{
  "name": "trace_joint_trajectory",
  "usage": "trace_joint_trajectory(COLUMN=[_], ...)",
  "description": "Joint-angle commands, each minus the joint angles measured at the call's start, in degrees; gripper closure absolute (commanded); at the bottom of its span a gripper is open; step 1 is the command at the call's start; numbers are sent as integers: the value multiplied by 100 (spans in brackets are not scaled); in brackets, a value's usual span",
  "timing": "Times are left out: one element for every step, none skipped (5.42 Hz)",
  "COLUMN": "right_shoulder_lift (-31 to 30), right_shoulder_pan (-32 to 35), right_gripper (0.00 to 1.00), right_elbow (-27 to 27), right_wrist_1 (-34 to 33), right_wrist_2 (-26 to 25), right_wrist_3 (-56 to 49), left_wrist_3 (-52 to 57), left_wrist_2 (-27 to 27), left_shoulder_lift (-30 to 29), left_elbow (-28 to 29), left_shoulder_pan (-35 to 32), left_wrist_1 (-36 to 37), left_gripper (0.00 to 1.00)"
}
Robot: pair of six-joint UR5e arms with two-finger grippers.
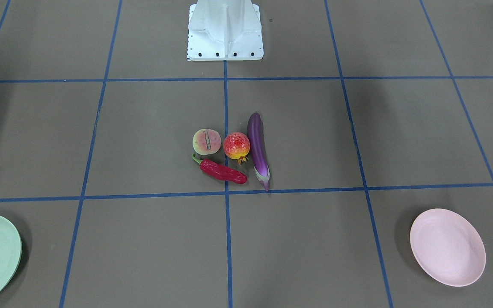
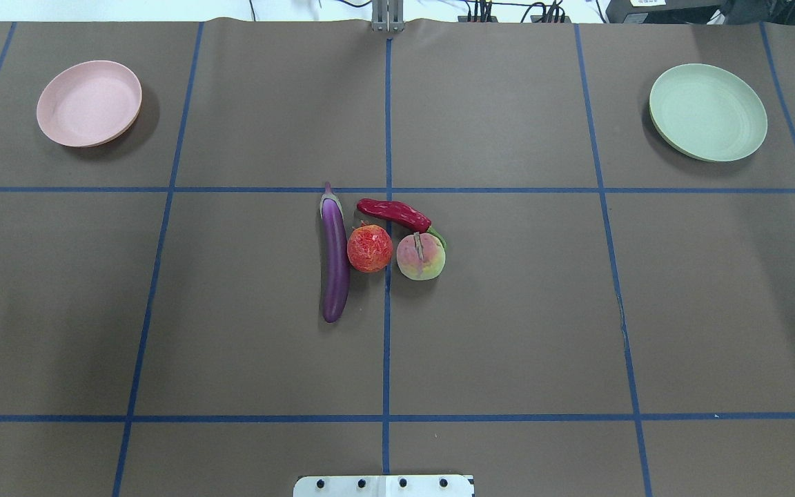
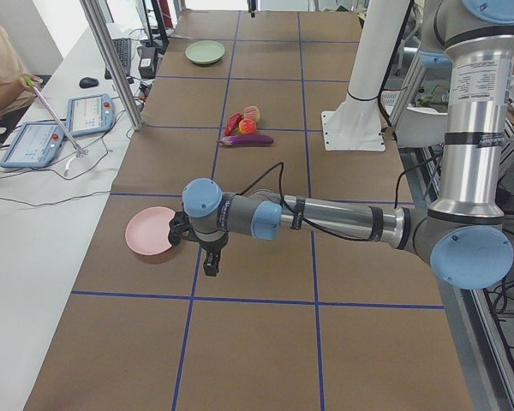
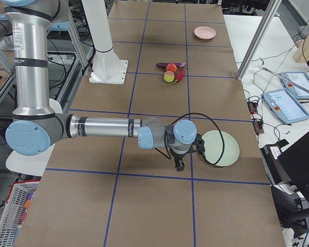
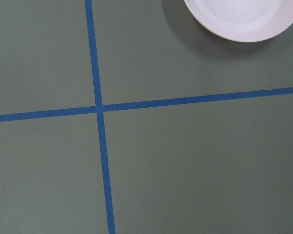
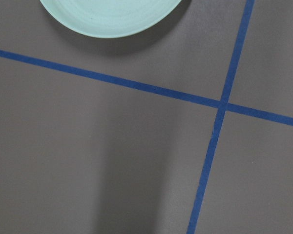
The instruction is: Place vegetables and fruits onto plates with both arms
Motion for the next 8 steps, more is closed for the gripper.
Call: trace_joint_trajectory(right_shoulder_lift=[-23,-15,-163,-173,-260,-322,-357,-384], right_shoulder_pan=[116,160,169,160,169,160,160,160], right_gripper=[0,0,0,0,0,0,0,0], right_elbow=[198,208,235,226,261,261,270,253], right_wrist_1=[-84,-84,-6,-5,-14,-5,4,326], right_wrist_2=[38,38,38,38,221,466,512,513], right_wrist_3=[72,63,2,1,19,28,28,28], left_wrist_3=[8,52,18,17,0,-1157,-2727,-3760], left_wrist_2=[9,18,-43,-192,-498,-892,-853,-513], left_shoulder_lift=[10,114,141,124,107,-76,-165,-349], left_elbow=[66,76,102,94,15,-203,-484,-626], left_shoulder_pan=[-103,-112,-103,-86,10,655,1331,1956], left_wrist_1=[-38,-55,-195,-222,-414,-903,-1656,-2229], left_gripper=[0,0,0,0,0,0,0,0])
